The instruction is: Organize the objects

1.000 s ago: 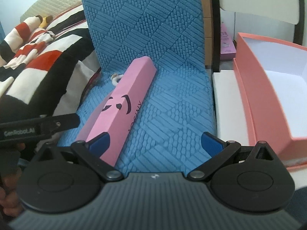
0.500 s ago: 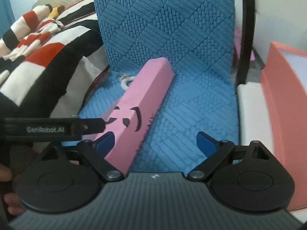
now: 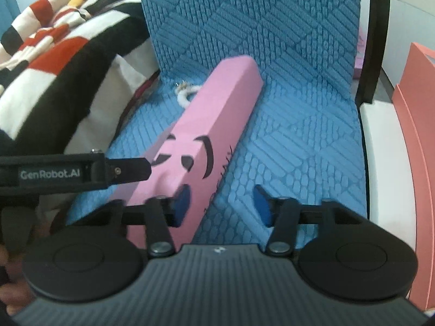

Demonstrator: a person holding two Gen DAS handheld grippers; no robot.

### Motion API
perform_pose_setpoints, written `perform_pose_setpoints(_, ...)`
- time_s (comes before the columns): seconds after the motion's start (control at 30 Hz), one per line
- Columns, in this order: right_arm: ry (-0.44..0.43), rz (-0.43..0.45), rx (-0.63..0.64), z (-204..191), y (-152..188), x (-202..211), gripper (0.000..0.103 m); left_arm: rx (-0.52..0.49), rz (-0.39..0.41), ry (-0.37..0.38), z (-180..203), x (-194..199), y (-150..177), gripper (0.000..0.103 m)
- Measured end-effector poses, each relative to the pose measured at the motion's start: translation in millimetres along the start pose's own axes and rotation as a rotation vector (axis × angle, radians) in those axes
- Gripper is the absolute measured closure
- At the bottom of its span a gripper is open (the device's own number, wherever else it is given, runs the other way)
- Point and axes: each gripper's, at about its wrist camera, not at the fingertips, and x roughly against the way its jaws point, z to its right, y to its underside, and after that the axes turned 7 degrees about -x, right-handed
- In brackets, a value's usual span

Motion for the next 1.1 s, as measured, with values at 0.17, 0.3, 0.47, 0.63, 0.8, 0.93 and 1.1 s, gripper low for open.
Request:
perform_pose_setpoints(0.17,0.004,-0.045,-0.05,7,5,-4,0.061,0.036,0.0,0.056,-3,0,3,0.051)
perform_pose_setpoints(0.3,-0.024,-0.013,-0.083,11,2,3,0.061,0.059,0.027,0.112,-4,6,3,0.07)
perform_pose_setpoints(0.47,-0.151,0.056,-0.199,24,-7,16,0.06,0.062,0.033,0.186,2,12,4,0.083)
perform_pose_setpoints(0.63,-0.223,0.096,-0.242,23,-14,19,0.06,0.033,0.006,0.217,10,13,7,0.086)
perform_pose_setpoints(0.8,-0.315,0.042,-0.304,19,-22,6,0.062,0.031,-0.02,0.232,12,12,11,0.086)
perform_pose_setpoints(0.93,-0.358,0.002,-0.295,9,-27,-5,0.063,0.028,-0.029,0.24,11,10,13,0.086)
perform_pose_setpoints(1.1,-0.287,-0.027,-0.289,10,-21,-17,0.067,0.047,-0.034,0.246,9,10,14,0.085)
